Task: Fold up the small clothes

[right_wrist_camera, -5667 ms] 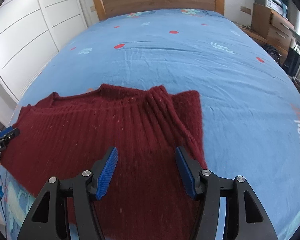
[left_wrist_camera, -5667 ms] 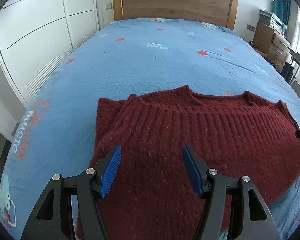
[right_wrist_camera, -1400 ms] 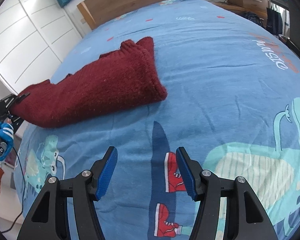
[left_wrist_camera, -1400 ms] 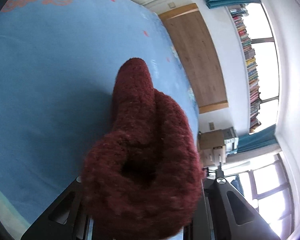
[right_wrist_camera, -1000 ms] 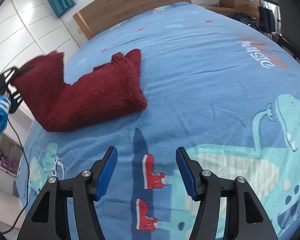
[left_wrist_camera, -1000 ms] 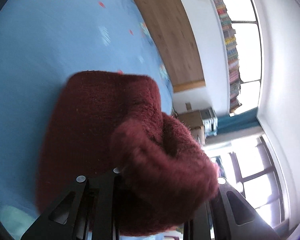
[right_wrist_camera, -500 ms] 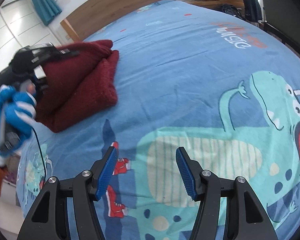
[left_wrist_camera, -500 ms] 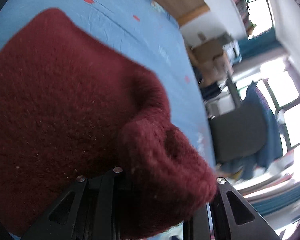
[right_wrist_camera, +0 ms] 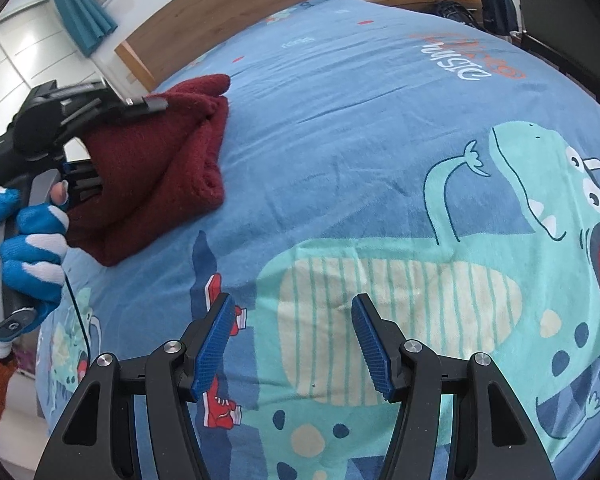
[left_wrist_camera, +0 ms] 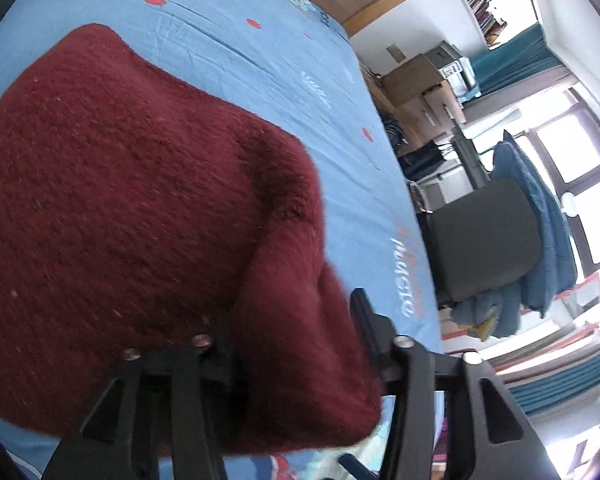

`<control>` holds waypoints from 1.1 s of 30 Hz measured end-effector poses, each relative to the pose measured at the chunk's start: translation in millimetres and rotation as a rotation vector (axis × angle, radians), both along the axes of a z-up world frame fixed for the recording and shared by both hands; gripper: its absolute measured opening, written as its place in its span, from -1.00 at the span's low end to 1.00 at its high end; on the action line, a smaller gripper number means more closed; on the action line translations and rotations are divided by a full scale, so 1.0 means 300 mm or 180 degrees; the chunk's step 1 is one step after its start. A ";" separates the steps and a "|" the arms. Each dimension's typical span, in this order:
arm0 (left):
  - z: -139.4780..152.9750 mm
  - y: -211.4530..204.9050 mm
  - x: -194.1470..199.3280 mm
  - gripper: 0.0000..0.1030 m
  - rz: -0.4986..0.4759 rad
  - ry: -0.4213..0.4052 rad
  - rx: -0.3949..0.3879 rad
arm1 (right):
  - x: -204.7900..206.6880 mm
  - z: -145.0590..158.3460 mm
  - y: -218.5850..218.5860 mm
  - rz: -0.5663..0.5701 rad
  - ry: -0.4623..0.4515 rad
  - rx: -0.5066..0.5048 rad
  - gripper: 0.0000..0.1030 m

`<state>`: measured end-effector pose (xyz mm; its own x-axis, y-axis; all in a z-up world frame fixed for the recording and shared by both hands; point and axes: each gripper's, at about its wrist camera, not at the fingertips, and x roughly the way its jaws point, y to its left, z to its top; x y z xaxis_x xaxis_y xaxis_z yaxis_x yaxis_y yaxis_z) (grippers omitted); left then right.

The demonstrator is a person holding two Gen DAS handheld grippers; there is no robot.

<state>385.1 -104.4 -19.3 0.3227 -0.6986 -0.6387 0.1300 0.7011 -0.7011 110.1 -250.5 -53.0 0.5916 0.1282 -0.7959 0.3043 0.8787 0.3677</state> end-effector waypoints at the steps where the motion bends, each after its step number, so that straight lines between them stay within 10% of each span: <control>1: 0.005 -0.005 0.000 -0.10 -0.0041 0.0018 -0.0037 | 0.000 0.002 0.001 0.0000 0.0003 -0.0005 0.22; 9: 0.077 -0.046 0.024 -0.10 -0.0356 -0.0023 0.0042 | 0.013 0.048 0.008 0.0024 -0.0029 -0.0066 0.22; 20: 0.259 0.196 -0.050 -0.10 -0.0758 -0.0745 0.0581 | 0.171 0.294 0.149 0.0495 -0.0467 -0.0353 0.22; 27: 0.221 0.376 -0.047 -0.09 -0.0702 -0.0823 0.0824 | 0.419 0.419 0.337 0.1030 -0.0813 -0.0420 0.22; 33: 0.127 0.363 -0.060 -0.09 -0.0889 -0.0849 0.0962 | 0.659 0.315 0.379 0.1102 -0.0553 -0.0578 0.22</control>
<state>367.1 4.4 18.9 0.3294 -0.5778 -0.7467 0.4893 0.7808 -0.3884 308.0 -136.8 41.6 0.6657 0.2097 -0.7162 -0.0728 0.9734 0.2173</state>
